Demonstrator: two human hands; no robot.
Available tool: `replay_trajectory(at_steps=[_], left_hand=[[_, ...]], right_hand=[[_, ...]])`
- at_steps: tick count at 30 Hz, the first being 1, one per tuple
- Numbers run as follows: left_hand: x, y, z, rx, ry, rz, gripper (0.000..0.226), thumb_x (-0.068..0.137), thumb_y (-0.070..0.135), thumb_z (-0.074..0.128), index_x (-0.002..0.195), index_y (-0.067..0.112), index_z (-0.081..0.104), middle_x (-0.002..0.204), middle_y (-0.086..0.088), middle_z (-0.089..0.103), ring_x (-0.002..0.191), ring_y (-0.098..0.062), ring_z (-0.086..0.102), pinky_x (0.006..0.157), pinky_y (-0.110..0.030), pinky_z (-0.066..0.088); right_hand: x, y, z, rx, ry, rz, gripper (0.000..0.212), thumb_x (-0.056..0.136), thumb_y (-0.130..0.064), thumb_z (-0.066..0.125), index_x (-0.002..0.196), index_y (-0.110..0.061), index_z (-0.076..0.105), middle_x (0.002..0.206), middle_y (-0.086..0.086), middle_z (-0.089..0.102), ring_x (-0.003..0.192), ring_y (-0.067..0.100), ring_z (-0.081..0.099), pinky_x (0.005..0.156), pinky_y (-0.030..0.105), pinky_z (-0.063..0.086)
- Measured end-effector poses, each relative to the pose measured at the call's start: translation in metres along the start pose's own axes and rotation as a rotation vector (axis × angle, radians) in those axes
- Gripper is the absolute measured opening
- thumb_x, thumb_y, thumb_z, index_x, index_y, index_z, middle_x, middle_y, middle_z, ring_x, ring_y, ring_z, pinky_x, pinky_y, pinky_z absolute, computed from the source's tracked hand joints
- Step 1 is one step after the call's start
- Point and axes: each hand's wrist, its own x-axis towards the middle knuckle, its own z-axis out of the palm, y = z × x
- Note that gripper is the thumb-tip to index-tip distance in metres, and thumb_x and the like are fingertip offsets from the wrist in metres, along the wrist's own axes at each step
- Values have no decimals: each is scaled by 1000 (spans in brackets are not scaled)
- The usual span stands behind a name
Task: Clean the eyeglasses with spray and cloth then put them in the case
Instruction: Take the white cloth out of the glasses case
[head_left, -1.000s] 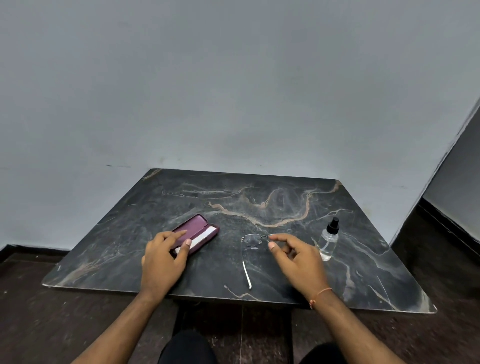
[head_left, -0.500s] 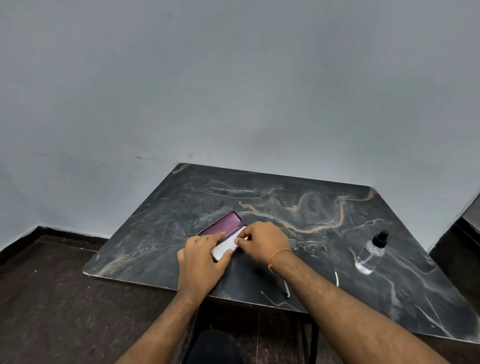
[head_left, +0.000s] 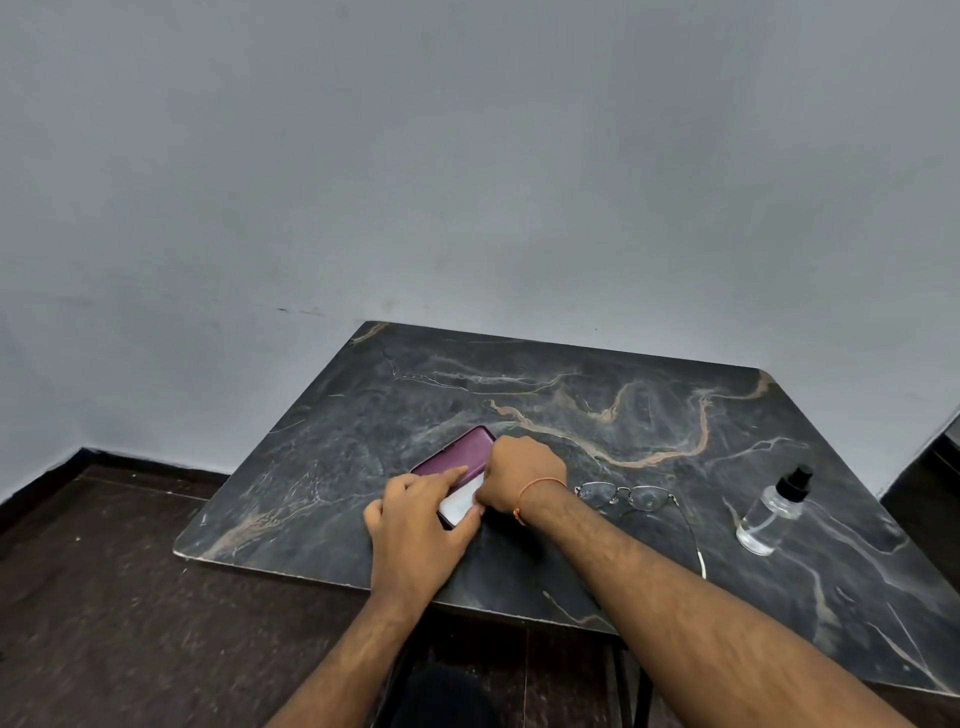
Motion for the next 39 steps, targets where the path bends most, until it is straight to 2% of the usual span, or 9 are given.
replay_trajectory(at_steps=[5, 12, 15, 17, 20, 24, 31, 35, 39], left_hand=[[0, 0, 0, -2, 4, -1, 51, 80, 67, 73, 129, 54, 68, 95, 44, 47, 114, -1, 50, 92, -40, 34], [1, 2, -3, 13, -18, -25, 57, 84, 77, 68, 136, 57, 60, 106, 34, 65, 115, 1, 48, 98, -38, 33], [1, 1, -4, 15, -23, -35, 56, 85, 72, 72, 136, 54, 61, 105, 34, 64, 116, 0, 49, 100, -39, 32], [2, 2, -3, 16, -16, -42, 56, 85, 71, 72, 137, 54, 61, 105, 32, 64, 118, 0, 49, 100, -40, 30], [1, 4, -4, 30, -6, -37, 50, 90, 67, 71, 137, 51, 64, 110, 30, 64, 122, -4, 51, 102, -43, 32], [-1, 6, -4, 25, 22, -32, 39, 95, 55, 73, 132, 44, 70, 102, 26, 59, 120, -11, 57, 98, -44, 31], [-14, 45, -17, -140, 134, 89, 20, 97, 55, 60, 108, 48, 75, 109, 35, 70, 115, -2, 61, 98, -49, 39], [-19, 101, -18, -584, -101, 232, 31, 98, 50, 66, 126, 41, 75, 123, 23, 77, 122, -9, 72, 105, -43, 58], [-17, 145, -23, -712, -381, 295, 47, 95, 49, 74, 141, 44, 67, 134, 20, 75, 132, -5, 68, 102, -35, 59]], right_hand=[[-1, 1, 2, 54, 14, -19, 25, 78, -32, 74, 98, -17, 75, 105, 7, 78, 98, 32, 75, 70, 33, 52], [-12, 17, -21, 272, 38, -27, 21, 77, -37, 78, 94, -28, 86, 90, -3, 82, 88, 22, 76, 79, 36, 65], [-22, 31, -37, 392, 72, -56, 7, 79, -35, 81, 78, -30, 85, 83, -9, 82, 84, 13, 75, 78, 35, 64], [-33, 42, -47, 440, 111, -102, 10, 80, -34, 81, 70, -32, 82, 83, -11, 82, 82, 10, 75, 79, 36, 63], [-56, 61, -62, 415, 199, -150, 10, 80, -37, 75, 80, -32, 83, 78, -11, 79, 76, 9, 72, 75, 36, 62], [-87, 91, -76, 424, 268, -169, 10, 80, -36, 71, 77, -30, 79, 76, -14, 75, 76, 4, 69, 72, 34, 61], [-129, 140, -89, 427, 303, -201, 9, 81, -45, 67, 79, -37, 72, 81, -34, 70, 67, -6, 63, 63, 21, 48], [-147, 158, -94, 410, 303, -245, 8, 83, -45, 68, 82, -38, 72, 82, -32, 72, 76, -2, 69, 67, 27, 57], [-157, 170, -98, 442, 288, -291, 12, 84, -48, 69, 85, -36, 73, 83, -22, 76, 79, 0, 72, 74, 35, 64]])
